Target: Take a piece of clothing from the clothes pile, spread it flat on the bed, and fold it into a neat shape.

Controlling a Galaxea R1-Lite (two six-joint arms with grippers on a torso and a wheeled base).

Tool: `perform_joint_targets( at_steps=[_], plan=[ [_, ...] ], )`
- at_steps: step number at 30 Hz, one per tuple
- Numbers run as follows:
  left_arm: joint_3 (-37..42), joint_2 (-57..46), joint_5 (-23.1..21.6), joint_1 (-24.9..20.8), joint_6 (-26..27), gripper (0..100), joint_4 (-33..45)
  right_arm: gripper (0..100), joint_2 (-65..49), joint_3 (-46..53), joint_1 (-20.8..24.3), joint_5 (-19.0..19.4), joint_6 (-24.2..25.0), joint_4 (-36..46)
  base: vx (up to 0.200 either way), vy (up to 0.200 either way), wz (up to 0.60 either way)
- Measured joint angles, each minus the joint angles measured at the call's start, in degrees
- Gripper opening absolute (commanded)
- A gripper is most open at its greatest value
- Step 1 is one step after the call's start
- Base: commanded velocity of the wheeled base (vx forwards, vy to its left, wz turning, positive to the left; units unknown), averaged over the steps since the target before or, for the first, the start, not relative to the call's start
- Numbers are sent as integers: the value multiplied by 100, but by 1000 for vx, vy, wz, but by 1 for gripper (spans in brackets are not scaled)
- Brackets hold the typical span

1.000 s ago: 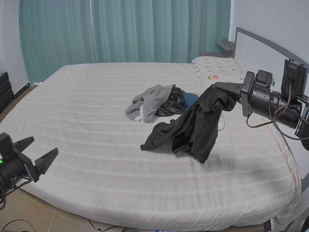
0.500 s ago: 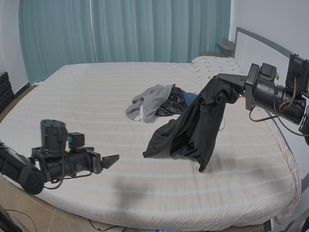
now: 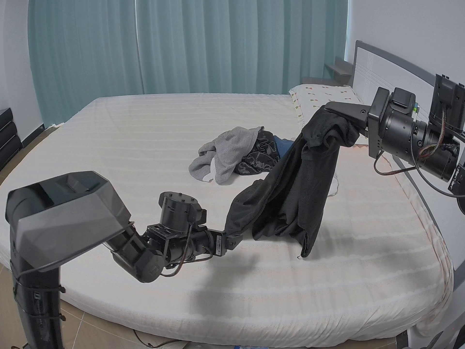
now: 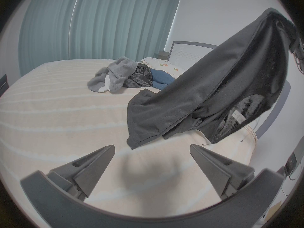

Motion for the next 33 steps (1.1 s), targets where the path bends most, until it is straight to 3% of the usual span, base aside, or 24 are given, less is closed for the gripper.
perform_joint_targets(
  at_steps=[14, 15, 24, 33],
  plan=[
    [-1646, 1287, 227, 6, -279, 100, 9, 0, 45, -30, -61, 0, -2, -2, 0, 0, 0],
    [-1727, 1346, 295, 9, -280, 0, 11, 0, 45, -22, -74, 2, -2, -2, 0, 0, 0],
    [-1874, 1530, 742, 69, -742, 0, -27, 0, 102, 44, -249, -2, -62, 49, 0, 0, 0],
    [-1204, 358, 823, 223, -1232, 0, 118, 0, 434, 62, -386, -55, -407, 35, 0, 0, 0]
  ],
)
